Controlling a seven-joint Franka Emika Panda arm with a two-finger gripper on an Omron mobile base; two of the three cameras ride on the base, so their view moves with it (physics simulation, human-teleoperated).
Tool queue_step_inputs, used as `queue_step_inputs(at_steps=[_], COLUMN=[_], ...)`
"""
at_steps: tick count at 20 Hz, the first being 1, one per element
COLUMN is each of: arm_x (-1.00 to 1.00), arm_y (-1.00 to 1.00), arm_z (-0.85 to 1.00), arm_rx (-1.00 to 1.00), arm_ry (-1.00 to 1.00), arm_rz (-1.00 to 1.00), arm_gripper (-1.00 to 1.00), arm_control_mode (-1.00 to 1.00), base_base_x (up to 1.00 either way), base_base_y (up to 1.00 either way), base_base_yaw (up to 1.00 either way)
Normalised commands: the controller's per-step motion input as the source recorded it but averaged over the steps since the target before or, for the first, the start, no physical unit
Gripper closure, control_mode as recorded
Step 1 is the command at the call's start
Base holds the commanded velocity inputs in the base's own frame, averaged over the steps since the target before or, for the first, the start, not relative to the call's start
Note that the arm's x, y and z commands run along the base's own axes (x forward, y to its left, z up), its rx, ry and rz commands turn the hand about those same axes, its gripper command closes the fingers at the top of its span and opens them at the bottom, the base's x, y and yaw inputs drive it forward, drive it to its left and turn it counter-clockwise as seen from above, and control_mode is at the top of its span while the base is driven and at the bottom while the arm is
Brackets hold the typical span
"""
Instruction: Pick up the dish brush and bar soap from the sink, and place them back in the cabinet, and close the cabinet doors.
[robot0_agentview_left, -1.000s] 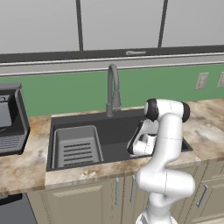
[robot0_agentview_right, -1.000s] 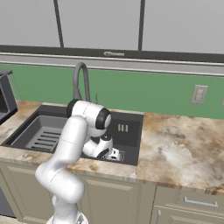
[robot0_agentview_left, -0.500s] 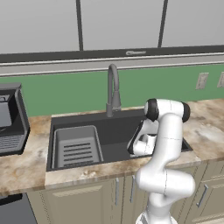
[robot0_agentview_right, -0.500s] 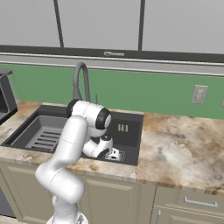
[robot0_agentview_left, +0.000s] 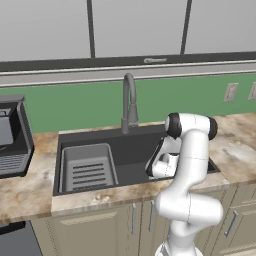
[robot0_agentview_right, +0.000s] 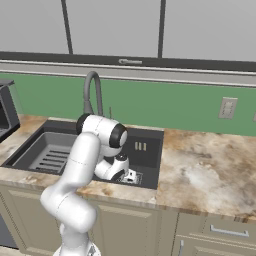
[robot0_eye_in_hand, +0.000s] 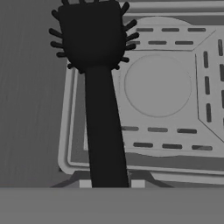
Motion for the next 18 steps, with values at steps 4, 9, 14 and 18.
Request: queue_step_inputs(at_steps=[4,9,14,18], arm_x=[0.00,0.00,0.00,0.00], arm_y=[0.00,0.00,0.00,0.00], arm_z=[0.00,0.02,0.08,0.11], arm_rx=[0.00,0.00,0.00,0.00], arm_ry=[0.00,0.00,0.00,0.00], arm_rz=[0.00,0.00,0.00,0.00], arm_gripper=[1.00,1.00,1.00,1.00], arm_control_mode=[-1.00,-1.00,-1.00,-1.00], base_base_x=[0.00,0.00,0.00,0.00], base_base_y=[0.00,0.00,0.00,0.00], base_base_yaw=[0.00,0.00,0.00,0.00])
